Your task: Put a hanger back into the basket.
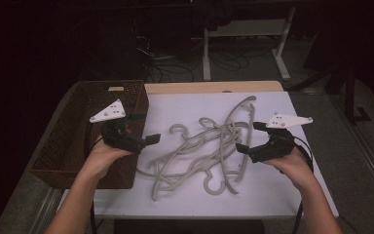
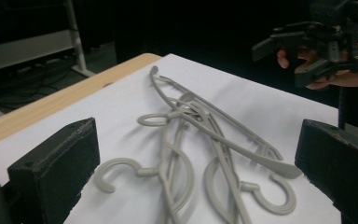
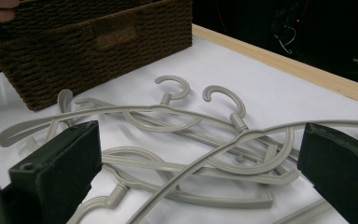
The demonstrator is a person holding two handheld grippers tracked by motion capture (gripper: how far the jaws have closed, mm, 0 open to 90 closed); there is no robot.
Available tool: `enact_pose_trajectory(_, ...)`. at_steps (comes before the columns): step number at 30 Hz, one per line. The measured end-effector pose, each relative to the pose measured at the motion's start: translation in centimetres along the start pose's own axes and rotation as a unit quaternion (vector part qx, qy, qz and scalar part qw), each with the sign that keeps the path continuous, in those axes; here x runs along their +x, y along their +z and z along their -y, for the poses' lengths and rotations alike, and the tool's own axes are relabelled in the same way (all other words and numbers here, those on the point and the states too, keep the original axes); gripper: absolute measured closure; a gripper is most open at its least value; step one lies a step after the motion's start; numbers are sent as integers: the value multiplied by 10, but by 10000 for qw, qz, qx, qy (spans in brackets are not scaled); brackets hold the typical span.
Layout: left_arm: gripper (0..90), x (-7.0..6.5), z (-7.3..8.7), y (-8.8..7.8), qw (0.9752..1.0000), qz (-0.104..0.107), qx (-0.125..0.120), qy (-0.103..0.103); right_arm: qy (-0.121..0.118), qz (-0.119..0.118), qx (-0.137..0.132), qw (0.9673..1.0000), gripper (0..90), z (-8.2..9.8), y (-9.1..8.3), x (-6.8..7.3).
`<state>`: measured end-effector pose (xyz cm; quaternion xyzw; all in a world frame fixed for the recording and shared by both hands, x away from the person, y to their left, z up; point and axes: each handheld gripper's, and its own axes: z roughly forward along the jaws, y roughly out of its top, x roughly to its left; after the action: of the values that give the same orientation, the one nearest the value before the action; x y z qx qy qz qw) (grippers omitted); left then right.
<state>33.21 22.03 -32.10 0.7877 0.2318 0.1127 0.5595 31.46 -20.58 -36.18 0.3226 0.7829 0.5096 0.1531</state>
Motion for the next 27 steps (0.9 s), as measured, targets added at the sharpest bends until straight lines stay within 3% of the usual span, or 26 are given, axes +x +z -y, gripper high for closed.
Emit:
enact_pose_trajectory(6, 0, -11, -4, 21, 9999, 136, -59, -52, -52, 131, 201, 9997, 0, 4, 6, -3)
enact_pose_trajectory(11, 0, -17, -3, 40, 9997, 221, -49, -39, -53, 107, 388, 9992, 5, 10, 12, -3)
enact_pose_trajectory(14, 0, -18, 1, 51, 9997, 244, -15, -43, -62, 130, 505, 9986, 69, 13, 15, -4)
enact_pose_trajectory(18, 0, -20, 8, 65, 9995, 295, 81, -8, 20, 42, 707, 9975, 180, 17, 20, -7)
enact_pose_trajectory(27, 0, -16, 23, 81, 9995, 233, 214, -2, 23, -293, 1256, 9916, 592, 35, 37, -6)
